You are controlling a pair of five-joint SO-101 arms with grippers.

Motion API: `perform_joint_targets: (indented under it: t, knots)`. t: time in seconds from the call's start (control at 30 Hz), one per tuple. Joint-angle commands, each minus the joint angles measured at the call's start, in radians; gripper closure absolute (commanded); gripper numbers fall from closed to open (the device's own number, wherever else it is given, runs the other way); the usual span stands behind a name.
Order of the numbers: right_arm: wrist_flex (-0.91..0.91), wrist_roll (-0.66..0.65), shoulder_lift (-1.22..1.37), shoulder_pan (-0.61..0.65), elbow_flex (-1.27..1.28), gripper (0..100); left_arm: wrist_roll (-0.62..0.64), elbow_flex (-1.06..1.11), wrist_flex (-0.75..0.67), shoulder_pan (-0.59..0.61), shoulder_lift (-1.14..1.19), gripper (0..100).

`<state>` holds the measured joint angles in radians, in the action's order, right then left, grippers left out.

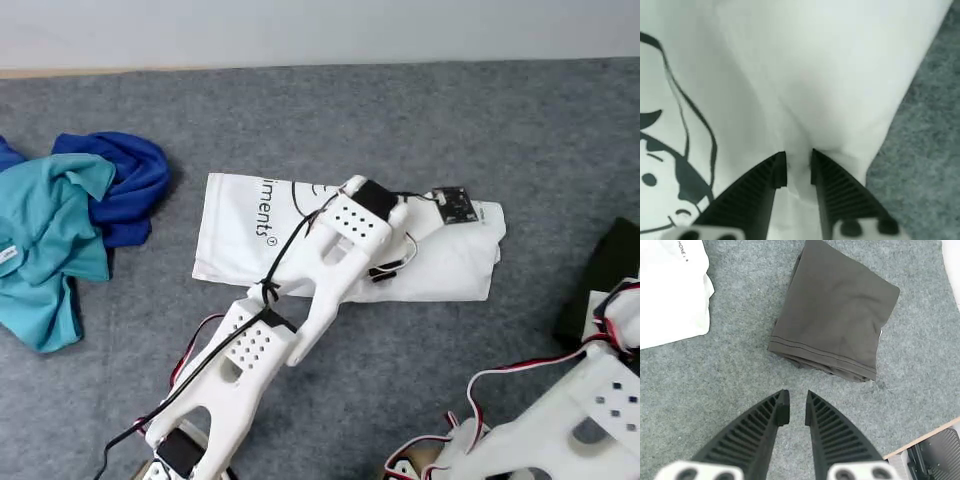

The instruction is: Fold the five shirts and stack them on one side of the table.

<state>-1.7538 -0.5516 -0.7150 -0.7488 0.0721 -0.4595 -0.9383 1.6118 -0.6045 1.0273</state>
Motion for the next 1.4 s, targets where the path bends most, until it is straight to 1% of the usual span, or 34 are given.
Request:
perform_joint_targets:
  t: [0.0, 0.17, 0.33, 0.47, 0.6, 0.7, 0.8, 0.9, 0.97, 1.07, 1.17, 1.23, 1.37]
  knots:
    - [-0.038, 0.005, -0.018, -0.004, -0.043, 93.4, -0.005, -0.050, 0.018, 0.008, -0.026, 91]
    - [-0.038, 0.005, -0.019, -0.004, -0.043, 93.4, -0.005, -0.202, 0.140, 0.002, -0.075, 91]
    - [-0.038, 0.005, -0.025, -0.004, -0.043, 93.4, 0.000, -0.237, 0.143, 0.006, -0.137, 91]
    - [-0.038, 0.005, -0.025, -0.005, -0.043, 93.4, 0.000, -0.170, 0.144, -0.002, -0.183, 91]
    - [-0.038, 0.005, -0.025, -0.005, -0.043, 93.4, 0.000, -0.033, 0.143, -0.003, -0.224, 91]
    - [-0.038, 0.005, -0.025, -0.005, -0.043, 93.4, -0.002, 0.047, 0.140, 0.012, -0.230, 95]
    - [-0.038, 0.005, -0.025, -0.007, -0.043, 93.4, -0.005, 0.088, 0.101, 0.038, -0.195, 98]
    - [-0.038, 0.005, -0.019, -0.007, -0.043, 93.4, -0.005, 0.105, 0.048, 0.061, -0.120, 98]
    - [-0.038, 0.005, -0.018, -0.007, -0.043, 93.4, -0.005, 0.104, 0.040, 0.061, -0.068, 98]
    - [-0.038, -0.006, -0.018, -0.007, -0.043, 93.4, -0.002, 0.062, 0.072, 0.055, -0.051, 98]
    - [-0.038, -0.044, -0.018, -0.007, -0.043, 93.5, -0.002, -0.045, 0.132, 0.055, -0.071, 98]
    - [-0.038, -0.049, -0.018, -0.007, -0.043, 93.6, 0.002, -0.105, 0.144, 0.057, -0.091, 98]
    - [-0.038, -0.051, -0.019, -0.007, -0.043, 93.6, 0.002, -0.107, 0.144, 0.061, -0.181, 98]
